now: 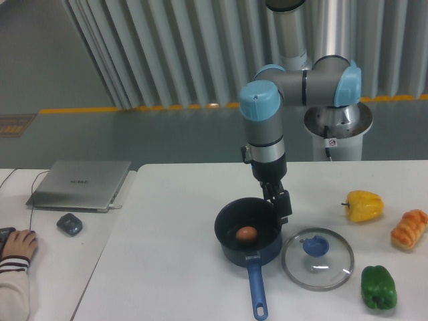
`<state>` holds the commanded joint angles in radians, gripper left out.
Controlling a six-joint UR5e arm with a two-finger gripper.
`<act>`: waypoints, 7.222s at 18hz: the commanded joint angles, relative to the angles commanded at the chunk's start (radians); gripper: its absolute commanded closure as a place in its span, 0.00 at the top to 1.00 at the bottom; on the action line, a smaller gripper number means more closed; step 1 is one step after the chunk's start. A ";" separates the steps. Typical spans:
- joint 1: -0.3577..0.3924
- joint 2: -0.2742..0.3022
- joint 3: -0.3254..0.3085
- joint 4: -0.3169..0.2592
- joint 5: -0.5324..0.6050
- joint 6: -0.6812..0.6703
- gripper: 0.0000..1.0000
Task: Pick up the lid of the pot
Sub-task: 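Move the gripper from above the saucepan toward the glass lid's blue knob, then lower the gripper onto the blue knob of the glass lid, then close the gripper around the blue knob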
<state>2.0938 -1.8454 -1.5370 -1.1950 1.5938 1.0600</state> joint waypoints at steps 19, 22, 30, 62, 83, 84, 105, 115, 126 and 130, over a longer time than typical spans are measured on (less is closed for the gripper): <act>0.025 0.014 -0.002 -0.009 0.002 0.051 1.00; 0.034 0.014 -0.009 -0.008 -0.002 0.093 1.00; 0.089 0.008 0.000 0.006 0.002 0.190 1.00; 0.126 -0.109 -0.009 0.003 -0.044 0.425 1.00; 0.121 -0.132 -0.020 0.006 -0.057 0.420 1.00; 0.121 -0.141 -0.017 0.012 -0.057 0.419 1.00; 0.121 -0.156 -0.011 0.017 -0.051 0.422 1.00; 0.120 -0.166 -0.014 0.018 -0.035 0.417 0.93; 0.118 -0.173 -0.015 0.018 -0.032 0.413 0.83; 0.118 -0.170 -0.012 0.015 -0.032 0.410 0.72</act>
<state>2.2120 -2.0157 -1.5493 -1.1796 1.5616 1.4696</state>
